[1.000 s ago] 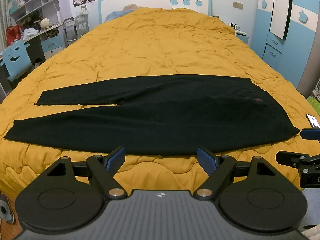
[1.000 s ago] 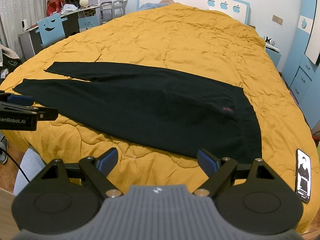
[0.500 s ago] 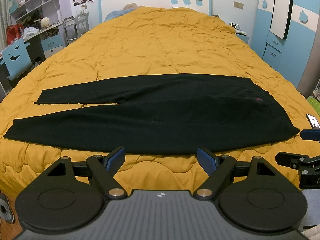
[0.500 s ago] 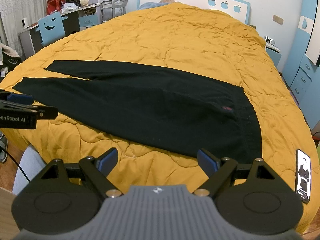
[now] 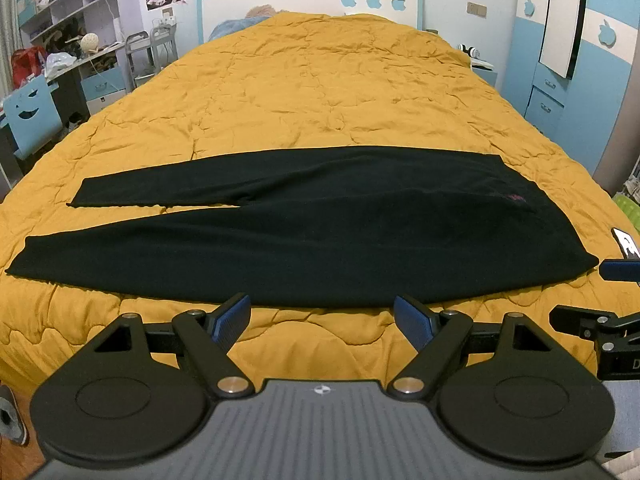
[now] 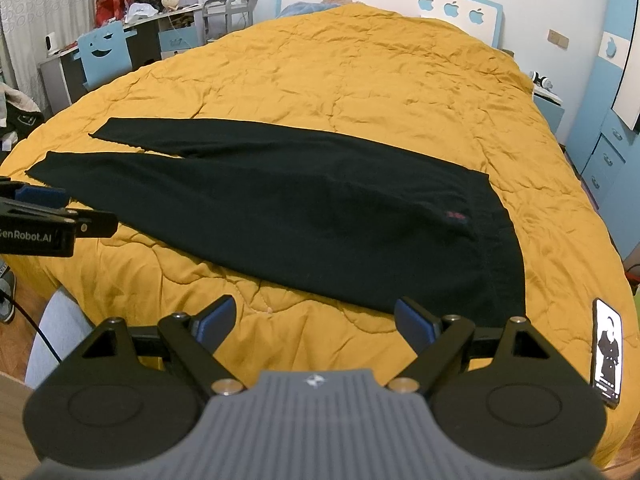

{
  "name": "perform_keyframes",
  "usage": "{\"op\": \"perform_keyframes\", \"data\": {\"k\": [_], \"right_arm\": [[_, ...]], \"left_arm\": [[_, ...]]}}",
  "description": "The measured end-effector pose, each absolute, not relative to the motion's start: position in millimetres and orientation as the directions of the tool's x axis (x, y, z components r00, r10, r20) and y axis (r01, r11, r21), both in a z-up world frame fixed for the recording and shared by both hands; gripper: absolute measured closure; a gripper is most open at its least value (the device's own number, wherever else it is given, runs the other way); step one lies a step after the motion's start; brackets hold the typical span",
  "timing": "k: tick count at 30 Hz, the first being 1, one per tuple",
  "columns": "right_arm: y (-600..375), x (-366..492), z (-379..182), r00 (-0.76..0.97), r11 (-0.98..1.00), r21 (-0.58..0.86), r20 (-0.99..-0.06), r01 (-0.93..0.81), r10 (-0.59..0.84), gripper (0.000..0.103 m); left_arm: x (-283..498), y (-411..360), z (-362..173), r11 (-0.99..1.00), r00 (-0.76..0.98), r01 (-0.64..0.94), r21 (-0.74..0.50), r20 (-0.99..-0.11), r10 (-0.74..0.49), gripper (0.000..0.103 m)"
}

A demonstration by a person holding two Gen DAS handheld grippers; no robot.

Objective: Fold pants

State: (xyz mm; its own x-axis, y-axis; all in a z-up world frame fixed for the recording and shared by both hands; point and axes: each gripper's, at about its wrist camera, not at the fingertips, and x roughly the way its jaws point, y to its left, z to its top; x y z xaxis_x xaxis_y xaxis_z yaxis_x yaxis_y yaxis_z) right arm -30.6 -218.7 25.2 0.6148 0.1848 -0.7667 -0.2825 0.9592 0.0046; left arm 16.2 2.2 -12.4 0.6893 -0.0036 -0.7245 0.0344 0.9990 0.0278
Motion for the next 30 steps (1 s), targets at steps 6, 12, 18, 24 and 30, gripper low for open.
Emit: {"op": "perform_keyframes", "data": {"k": [6, 12, 18, 24, 30], "right_arm": [[-219, -30, 25, 0.615, 0.961, 0.003, -0.768, -0.277, 0.18, 0.02], [-219, -28, 25, 0.612, 0.961, 0.01, -0.769, -0.277, 0.185, 0.02], [-222, -23, 20, 0.623, 0.957, -0.006, -0.76, -0.289, 0.183, 0.02], [-245, -14, 9, 0.665, 0.94, -0.082, -0.728, -0.33, 0.17, 0.022], [-283, 10, -22, 0.645, 0.902, -0.218, -0.76, -0.373, 0.083, 0.051]], "left_arm": [[16, 3, -13, 0.999, 0.688, 0.035, 0.027, -0.725, -0.004, 0.008], [19, 4, -15, 0.999, 0.681, 0.037, 0.021, -0.732, -0.01, 0.008], [24, 10, -18, 0.997, 0.683, 0.065, 0.031, -0.73, -0.022, 0.013], [31, 39, -21, 0.984, 0.728, 0.149, 0.102, -0.685, -0.039, 0.019], [41, 83, -32, 0.936, 0.768, 0.213, 0.281, -0.64, 0.017, 0.02]]}}
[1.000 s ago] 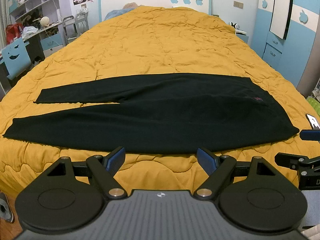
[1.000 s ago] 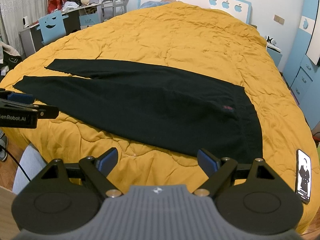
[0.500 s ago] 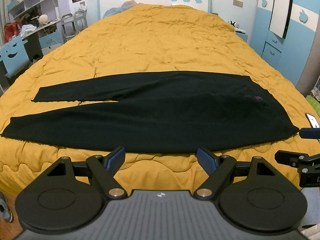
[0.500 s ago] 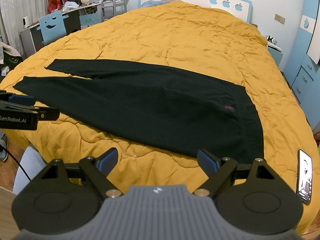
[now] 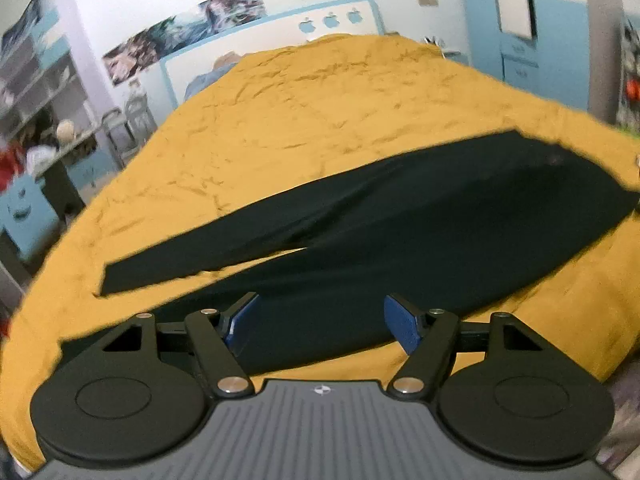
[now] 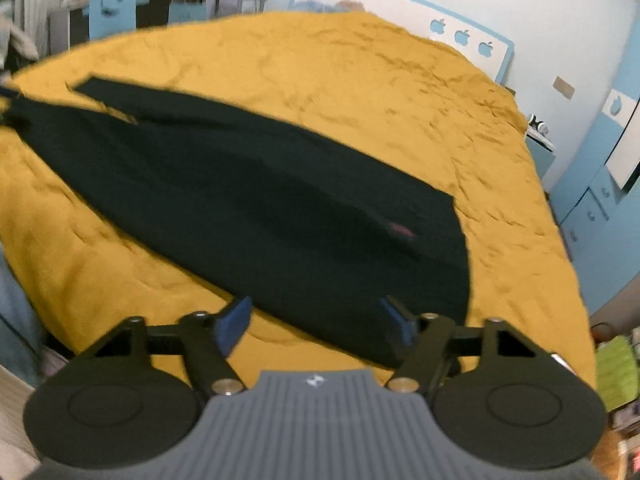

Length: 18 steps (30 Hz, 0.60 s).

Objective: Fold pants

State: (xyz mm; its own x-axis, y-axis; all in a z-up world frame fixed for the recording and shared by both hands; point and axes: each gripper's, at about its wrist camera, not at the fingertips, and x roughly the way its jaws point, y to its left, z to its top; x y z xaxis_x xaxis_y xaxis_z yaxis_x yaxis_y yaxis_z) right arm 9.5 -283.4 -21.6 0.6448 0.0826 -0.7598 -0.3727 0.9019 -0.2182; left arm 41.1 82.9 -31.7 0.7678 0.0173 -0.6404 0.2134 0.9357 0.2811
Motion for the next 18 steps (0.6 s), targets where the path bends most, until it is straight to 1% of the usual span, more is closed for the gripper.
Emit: {"op": "perform_keyframes", "data": {"k": [1, 2, 6, 10, 14, 18], "right_arm": [[-290, 12, -28, 0.634, 0.892, -0.232, -0.769, -0.388, 0.076, 0.056], [-295, 15, -35, 0.623, 0.88, -0.252, -0.779, -0.402, 0.062, 0.057], [-314, 21, -61, 0.593, 0.815, -0.344, -0.805, -0.467, -0.001, 0.058], [-328, 28, -72, 0.566, 0.809, -0.351, -0.824, -0.472, -0.028, 0.058], [-333, 34, -79, 0.559, 0.798, -0.355, -0.829, -0.486, -0.028, 0.058], [-330, 35, -81, 0.568, 0.758, -0.401, -0.822, -0.515, -0.049, 0.058]], "left_arm": [[42, 91, -35, 0.922, 0.769, 0.228, 0.312, -0.639, 0.026, 0.02], [44, 97, -39, 0.912, 0.764, 0.236, 0.336, -0.644, 0.039, 0.02], [54, 133, -58, 0.86, 0.732, 0.242, 0.449, -0.666, 0.142, 0.02], [63, 171, -73, 0.8, 0.69, 0.231, 0.554, -0.673, 0.267, 0.02], [79, 195, -91, 0.703, 0.639, 0.244, 0.668, -0.656, 0.402, 0.021], [103, 203, -111, 0.602, 0.62, 0.24, 0.762, -0.597, 0.508, 0.026]]}}
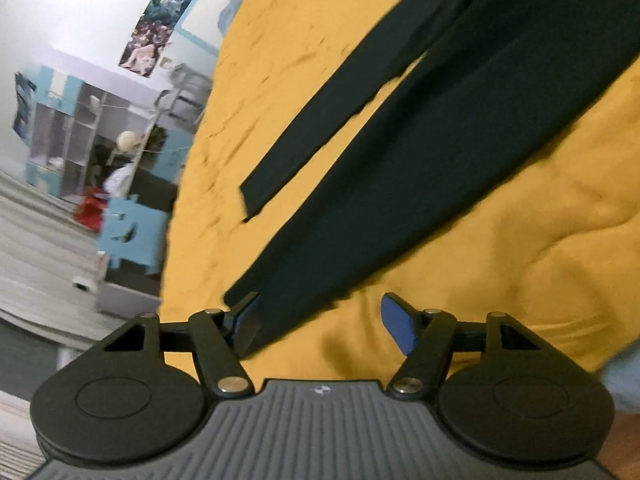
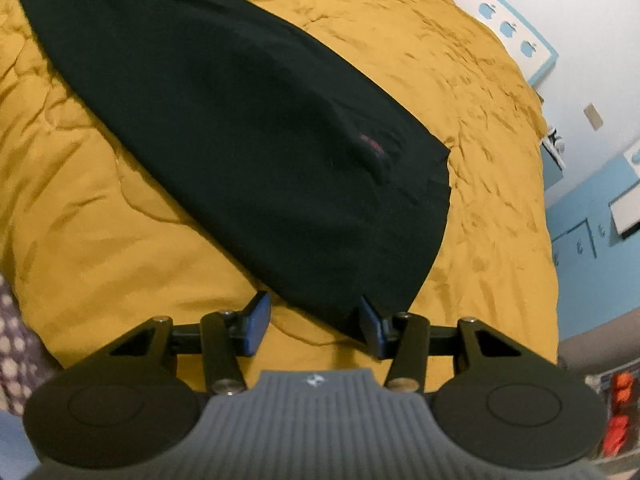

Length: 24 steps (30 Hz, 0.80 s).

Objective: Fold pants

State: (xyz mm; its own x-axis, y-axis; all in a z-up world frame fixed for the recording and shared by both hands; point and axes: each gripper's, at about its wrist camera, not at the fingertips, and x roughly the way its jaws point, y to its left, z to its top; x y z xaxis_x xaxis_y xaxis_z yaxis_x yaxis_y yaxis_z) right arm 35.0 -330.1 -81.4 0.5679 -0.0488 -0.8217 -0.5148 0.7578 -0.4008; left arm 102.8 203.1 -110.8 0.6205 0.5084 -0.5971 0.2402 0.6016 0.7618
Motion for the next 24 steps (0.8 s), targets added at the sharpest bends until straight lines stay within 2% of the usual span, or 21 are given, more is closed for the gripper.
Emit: {"op": "perform_keyframes", "data": {"k": [3, 5, 6, 7, 8, 11, 15, 17, 19, 20, 24], "right_arm": [[-330, 35, -82, 0.574, 0.736, -0.426, -0.817, -0.526, -0.063, 0.058], [-331, 32, -82, 0.579, 0.716, -0.443, -0.812, -0.54, -0.066, 0.059], [-330, 29, -82, 0.585, 0.693, -0.46, -0.808, -0.555, -0.068, 0.059], [-330, 27, -83, 0.593, 0.671, -0.478, -0.802, -0.568, -0.07, 0.059], [-329, 24, -83, 0.601, 0.646, -0.494, -0.796, -0.582, -0.068, 0.059], [-326, 19, -87, 0.621, 0.573, -0.537, -0.781, -0.619, -0.061, 0.059], [-320, 11, -98, 0.651, 0.451, -0.6, -0.757, -0.66, -0.055, 0.066], [-316, 7, -104, 0.674, 0.389, -0.636, -0.737, -0.667, -0.05, 0.078], [-314, 6, -108, 0.694, 0.351, -0.662, -0.718, -0.663, -0.043, 0.1], [-314, 5, -107, 0.702, 0.345, -0.668, -0.711, -0.659, -0.036, 0.103], [-319, 5, -91, 0.742, 0.409, -0.679, -0.67, -0.609, -0.008, 0.103]], "left_arm": [[111, 204, -123, 0.603, 0.618, 0.236, 0.762, -0.597, 0.512, 0.034], [111, 198, -127, 0.602, 0.632, 0.225, 0.766, -0.585, 0.509, 0.054], [111, 195, -127, 0.606, 0.639, 0.21, 0.767, -0.577, 0.508, 0.061], [110, 196, -127, 0.618, 0.64, 0.194, 0.762, -0.576, 0.509, 0.077], [109, 194, -127, 0.641, 0.636, 0.173, 0.747, -0.582, 0.507, 0.087], [105, 197, -116, 0.72, 0.633, 0.085, 0.689, -0.595, 0.495, 0.099], [103, 201, -97, 0.78, 0.621, 0.003, 0.626, -0.612, 0.489, 0.101], [104, 200, -88, 0.79, 0.615, -0.023, 0.613, -0.614, 0.495, 0.101], [105, 202, -83, 0.798, 0.606, -0.047, 0.601, -0.618, 0.501, 0.101], [108, 204, -79, 0.805, 0.601, -0.061, 0.59, -0.622, 0.502, 0.101], [120, 211, -68, 0.819, 0.587, -0.101, 0.565, -0.631, 0.507, 0.102]]}}
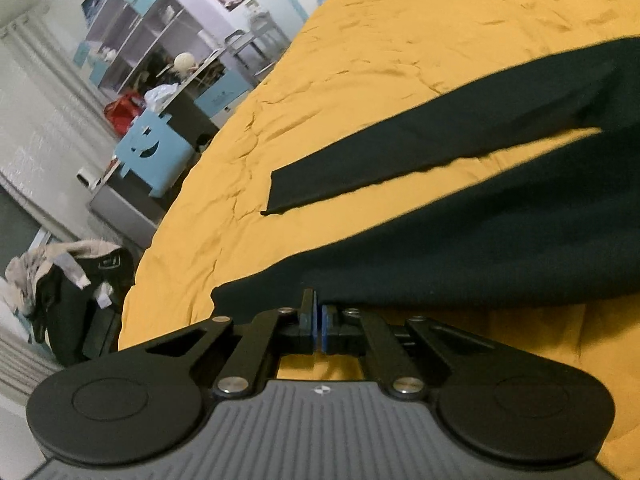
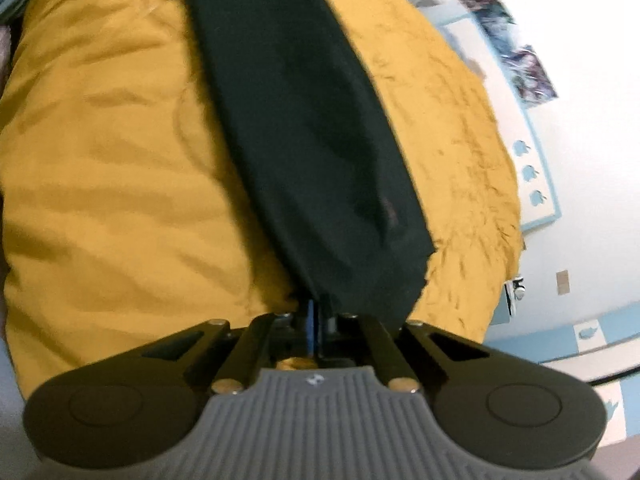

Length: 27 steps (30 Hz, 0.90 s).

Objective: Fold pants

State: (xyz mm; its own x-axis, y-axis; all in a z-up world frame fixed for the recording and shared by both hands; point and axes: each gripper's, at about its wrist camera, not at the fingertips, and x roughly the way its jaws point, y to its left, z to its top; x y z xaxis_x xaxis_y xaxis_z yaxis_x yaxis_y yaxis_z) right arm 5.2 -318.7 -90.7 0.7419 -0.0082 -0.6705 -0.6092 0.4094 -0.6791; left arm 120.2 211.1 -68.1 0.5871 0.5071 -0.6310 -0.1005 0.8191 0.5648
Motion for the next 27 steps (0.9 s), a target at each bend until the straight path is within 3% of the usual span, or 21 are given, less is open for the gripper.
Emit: {"op": "perform_keyframes", "data": {"k": [7, 16, 27], "right_arm": [[-329, 48, -50, 0.797, 0.586, -0.641, -0.604, -0.495, 0.013, 0.103], [-335, 186, -27, 0.803, 0.715, -0.562, -0.597, -0.415, -0.003, 0.103], [-321, 348, -85, 0.71, 0.771, -0.484, -0.701, -0.414, -0.059, 0.103]], "left_arm": [[150, 213, -45, 0.831, 0.568, -0.198, 0.52, -0.63, 0.529, 0.102], [236, 221, -18, 0.844, 0.545, -0.29, 0.451, -0.647, 0.533, 0.102], [346, 217, -61, 0.825, 0.474, -0.276, 0.493, -0.677, 0.563, 0.102]]}}
